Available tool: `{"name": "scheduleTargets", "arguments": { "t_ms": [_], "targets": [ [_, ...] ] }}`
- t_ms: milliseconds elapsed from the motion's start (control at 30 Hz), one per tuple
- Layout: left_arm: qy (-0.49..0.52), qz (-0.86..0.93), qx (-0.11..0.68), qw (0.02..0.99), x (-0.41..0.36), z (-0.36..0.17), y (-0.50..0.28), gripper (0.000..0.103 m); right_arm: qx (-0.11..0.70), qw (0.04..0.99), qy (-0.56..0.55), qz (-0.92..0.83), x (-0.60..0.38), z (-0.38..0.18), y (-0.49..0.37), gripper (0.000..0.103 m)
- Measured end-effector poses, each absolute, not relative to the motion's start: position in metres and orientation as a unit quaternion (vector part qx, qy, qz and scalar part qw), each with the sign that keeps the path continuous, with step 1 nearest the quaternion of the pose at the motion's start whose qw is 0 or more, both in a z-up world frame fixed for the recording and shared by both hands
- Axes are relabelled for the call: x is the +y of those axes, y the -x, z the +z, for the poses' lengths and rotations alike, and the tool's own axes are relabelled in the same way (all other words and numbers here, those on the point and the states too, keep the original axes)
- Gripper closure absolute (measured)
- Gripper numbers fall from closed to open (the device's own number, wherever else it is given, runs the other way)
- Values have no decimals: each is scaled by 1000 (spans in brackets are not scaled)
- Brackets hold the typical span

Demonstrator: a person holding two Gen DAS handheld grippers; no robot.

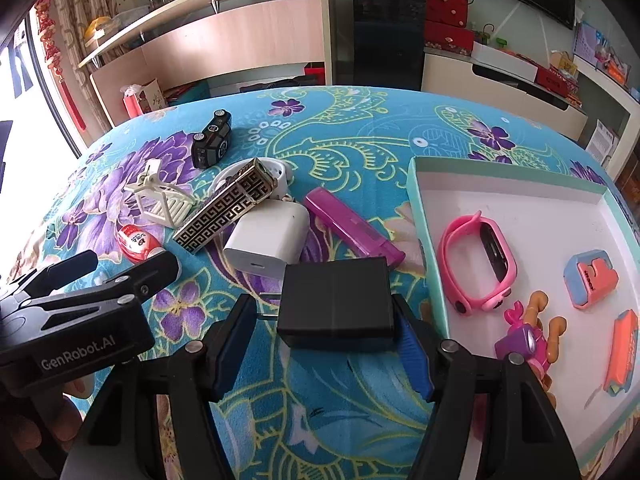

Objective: Organize rigid objects
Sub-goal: 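Carry the black charger toward the tray with the right tool while the left grasps the red tube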

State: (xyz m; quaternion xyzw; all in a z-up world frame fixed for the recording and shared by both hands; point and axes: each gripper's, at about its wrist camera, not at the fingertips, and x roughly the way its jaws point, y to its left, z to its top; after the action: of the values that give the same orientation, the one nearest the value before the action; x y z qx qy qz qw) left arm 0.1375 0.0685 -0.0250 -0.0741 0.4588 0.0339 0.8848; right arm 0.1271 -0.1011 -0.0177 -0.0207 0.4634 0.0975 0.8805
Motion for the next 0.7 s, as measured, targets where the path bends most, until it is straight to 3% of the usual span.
{"name": "scheduleTargets", "arguments": {
  "t_ms": [167,333,500,600,700],
  "targets": [
    [60,40,461,884,66,-32,-142,0,464,880,18,99,-102,-17,-127,35],
    [37,39,454,890,58,-32,-143,11,465,880,18,100,-102,-18,-127,35],
    [30,37,449,892,55,-34,-146,14,465,879,18,101,-102,-18,-128,35],
    [27,32,446,894,53,-33,-146,23,466,879,20,101,-101,-18,-128,35],
    [24,31,446,894,52,-32,-146,24,466,879,21,102,-101,-19,-128,35]
  ]
}}
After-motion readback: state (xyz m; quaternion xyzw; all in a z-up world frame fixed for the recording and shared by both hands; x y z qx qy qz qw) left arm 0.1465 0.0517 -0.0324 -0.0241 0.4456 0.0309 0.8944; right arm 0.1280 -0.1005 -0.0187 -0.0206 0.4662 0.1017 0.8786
